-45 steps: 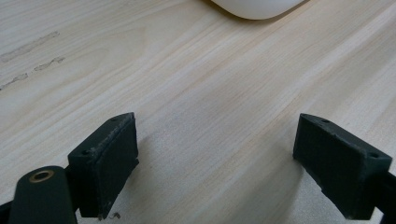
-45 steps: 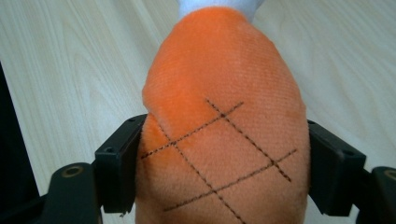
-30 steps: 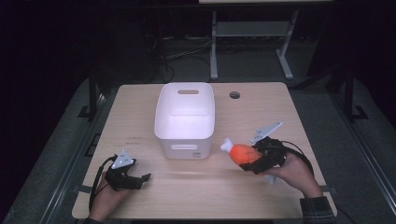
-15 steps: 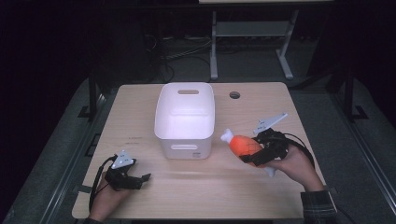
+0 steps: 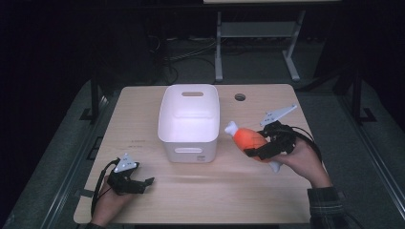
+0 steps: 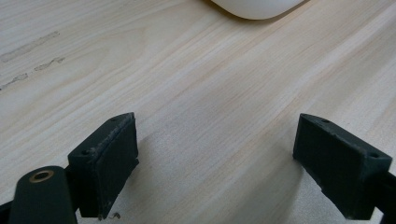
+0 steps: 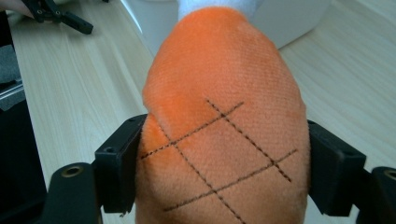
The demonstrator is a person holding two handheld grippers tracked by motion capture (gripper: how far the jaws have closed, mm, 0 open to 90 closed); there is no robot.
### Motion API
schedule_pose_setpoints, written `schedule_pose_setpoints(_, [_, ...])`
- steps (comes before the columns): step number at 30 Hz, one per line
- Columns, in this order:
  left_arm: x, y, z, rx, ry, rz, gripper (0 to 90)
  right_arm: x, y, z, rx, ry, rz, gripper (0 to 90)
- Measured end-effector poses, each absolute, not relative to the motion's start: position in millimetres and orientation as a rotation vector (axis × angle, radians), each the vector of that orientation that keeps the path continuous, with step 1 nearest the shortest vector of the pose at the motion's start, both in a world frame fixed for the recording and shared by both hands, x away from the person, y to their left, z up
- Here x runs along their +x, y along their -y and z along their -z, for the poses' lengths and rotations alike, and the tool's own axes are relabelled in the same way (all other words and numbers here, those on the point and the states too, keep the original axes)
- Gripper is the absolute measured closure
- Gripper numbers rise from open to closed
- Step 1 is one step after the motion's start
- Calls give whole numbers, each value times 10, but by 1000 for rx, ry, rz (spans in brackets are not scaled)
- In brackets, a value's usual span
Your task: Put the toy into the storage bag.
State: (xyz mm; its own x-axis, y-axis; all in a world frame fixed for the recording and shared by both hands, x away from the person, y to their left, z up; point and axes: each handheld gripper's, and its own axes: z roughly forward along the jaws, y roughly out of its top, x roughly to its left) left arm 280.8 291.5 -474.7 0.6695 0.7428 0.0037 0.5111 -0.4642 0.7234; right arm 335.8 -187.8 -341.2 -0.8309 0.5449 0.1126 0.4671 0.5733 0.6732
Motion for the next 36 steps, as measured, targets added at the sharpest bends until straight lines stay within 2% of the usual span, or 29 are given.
schedule_pose_setpoints(15, [2808, -2915, 4747, 2168, -962, -417, 130, 3512, 1709, 3209, 832, -2668, -1144, 238])
schedule_pose_setpoints(36, [2809, -2916, 4747, 2168, -962, -416, 130, 3724, 1269, 2950, 779, -2675, -1106, 238])
